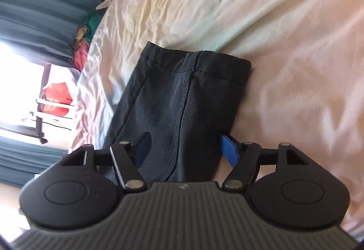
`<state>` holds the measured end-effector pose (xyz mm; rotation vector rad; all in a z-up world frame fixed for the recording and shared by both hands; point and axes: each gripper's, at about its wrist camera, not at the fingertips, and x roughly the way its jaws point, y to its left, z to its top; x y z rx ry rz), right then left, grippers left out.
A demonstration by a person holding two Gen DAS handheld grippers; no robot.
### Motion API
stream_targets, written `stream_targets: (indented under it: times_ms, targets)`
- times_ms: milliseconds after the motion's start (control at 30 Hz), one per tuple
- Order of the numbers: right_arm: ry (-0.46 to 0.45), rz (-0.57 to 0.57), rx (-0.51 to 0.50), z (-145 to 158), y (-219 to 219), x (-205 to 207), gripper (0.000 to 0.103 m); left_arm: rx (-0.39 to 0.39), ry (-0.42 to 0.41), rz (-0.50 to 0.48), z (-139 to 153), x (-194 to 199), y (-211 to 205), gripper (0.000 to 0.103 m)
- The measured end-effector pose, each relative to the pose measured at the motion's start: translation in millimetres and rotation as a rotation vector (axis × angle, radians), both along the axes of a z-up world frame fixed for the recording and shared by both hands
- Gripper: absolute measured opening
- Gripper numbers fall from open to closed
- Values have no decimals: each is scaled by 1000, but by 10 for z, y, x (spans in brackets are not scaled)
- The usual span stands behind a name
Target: Fold clothes
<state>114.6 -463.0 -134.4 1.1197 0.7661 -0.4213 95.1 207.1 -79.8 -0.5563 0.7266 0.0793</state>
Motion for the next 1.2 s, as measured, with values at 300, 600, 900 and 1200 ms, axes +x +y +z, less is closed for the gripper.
stream_targets:
  times_ms: [300,600,900,1200]
  targets:
    - [-64,36,-181,134,43,412,10,-9,4,13,-53,42,35,81]
    - [-216,35,-121,191,-335,155,9,-58,-45,227,296,-332,813,85]
    - [-218,27,-68,95,-362,111,9,-309,29,540,232,-945,2152,97]
    - [-267,16,-70,168,-360,77,9,-559,-11,530,-264,-726,2440,57]
